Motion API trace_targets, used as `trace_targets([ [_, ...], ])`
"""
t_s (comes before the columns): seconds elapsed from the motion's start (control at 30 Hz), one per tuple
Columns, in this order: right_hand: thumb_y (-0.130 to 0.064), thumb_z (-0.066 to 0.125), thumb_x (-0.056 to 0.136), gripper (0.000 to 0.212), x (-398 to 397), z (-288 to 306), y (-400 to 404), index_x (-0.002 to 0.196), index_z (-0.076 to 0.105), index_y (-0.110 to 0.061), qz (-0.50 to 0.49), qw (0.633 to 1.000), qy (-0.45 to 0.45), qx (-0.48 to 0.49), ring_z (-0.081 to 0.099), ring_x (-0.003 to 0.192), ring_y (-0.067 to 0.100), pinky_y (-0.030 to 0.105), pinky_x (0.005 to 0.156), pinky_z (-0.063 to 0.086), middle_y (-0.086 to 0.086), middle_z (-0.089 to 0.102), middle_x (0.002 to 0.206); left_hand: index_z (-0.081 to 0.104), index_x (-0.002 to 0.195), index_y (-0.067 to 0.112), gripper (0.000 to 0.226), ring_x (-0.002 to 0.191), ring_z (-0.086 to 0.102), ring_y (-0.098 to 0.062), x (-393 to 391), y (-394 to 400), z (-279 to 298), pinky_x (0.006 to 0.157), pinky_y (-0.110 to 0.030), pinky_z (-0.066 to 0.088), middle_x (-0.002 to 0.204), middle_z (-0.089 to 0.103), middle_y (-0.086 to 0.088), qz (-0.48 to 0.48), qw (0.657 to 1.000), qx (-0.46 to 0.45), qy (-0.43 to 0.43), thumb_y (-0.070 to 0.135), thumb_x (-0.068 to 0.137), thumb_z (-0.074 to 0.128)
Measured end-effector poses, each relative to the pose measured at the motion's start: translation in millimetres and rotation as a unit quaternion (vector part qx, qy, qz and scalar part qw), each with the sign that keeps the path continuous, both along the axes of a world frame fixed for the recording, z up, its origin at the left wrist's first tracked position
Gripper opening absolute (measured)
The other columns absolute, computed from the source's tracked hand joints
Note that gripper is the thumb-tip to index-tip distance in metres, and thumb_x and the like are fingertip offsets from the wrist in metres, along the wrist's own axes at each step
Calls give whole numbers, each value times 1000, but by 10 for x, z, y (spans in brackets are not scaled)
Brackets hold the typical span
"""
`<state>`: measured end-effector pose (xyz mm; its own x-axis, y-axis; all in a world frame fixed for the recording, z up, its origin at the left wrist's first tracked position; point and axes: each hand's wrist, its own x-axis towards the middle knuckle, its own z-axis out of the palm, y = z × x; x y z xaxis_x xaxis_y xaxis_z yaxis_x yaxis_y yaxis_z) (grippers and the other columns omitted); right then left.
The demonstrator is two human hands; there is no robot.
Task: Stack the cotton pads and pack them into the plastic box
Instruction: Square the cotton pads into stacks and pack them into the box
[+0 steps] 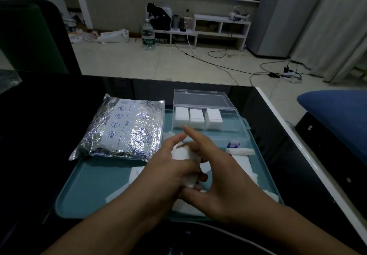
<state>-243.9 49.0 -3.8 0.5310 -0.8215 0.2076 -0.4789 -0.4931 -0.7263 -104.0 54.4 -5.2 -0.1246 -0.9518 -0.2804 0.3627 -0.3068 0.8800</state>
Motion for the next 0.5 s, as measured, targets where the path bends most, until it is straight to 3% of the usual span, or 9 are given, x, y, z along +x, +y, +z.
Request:
trace_targets([
  [0.17, -37, 77, 74, 93, 7, -17, -18, 150, 24, -38, 10, 999, -2, -50, 52, 109, -14, 2, 86, 39, -33, 49, 124, 55, 128, 13, 47, 74, 65, -35, 15, 14, -29, 63, -36, 54, 91, 70, -25, -10, 1000, 3, 11, -3, 85, 65],
  [0.23, -42, 74, 74, 95, 13, -20, -18, 151, 18, -40, 15, 998, 17, -65, 50, 111, -13, 2, 89, 37, -28, 50, 129, 59, 122, 12, 41, 80, 65, -37, 14, 23, -41, 69, -39, 53, 95, 71, -26, -13, 1000, 1, 12, -1, 85, 66],
  [0.3, -42, 76, 75, 101, 15, -44, -17, 151, 9, -44, 21, 997, 40, -67, 49, 118, -6, 6, 95, 37, -20, 48, 137, 60, 120, 12, 39, 79, 63, -36, 7, 28, -46, 66, -37, 52, 91, 72, -22, -15, 1000, -5, 14, -1, 84, 66],
  [0.4, -39, 80, 74, 112, 18, -61, -12, 148, -3, -50, 18, 996, 55, -64, 44, 122, -2, 8, 99, 35, -16, 46, 140, 58, 123, 14, 46, 71, 59, -31, -6, 28, -49, 57, -30, 47, 85, 69, -19, -12, 1000, -17, 13, 0, 81, 70],
  [0.5, -34, 81, 74, 111, 4, -57, -17, 147, -1, -52, 15, 997, 40, -69, 49, 119, 0, 10, 96, 39, -16, 49, 137, 54, 129, 14, 65, 67, 57, -29, -13, 24, -46, 56, -31, 47, 86, 68, -17, -22, 999, -30, 1, 2, 71, 80],
])
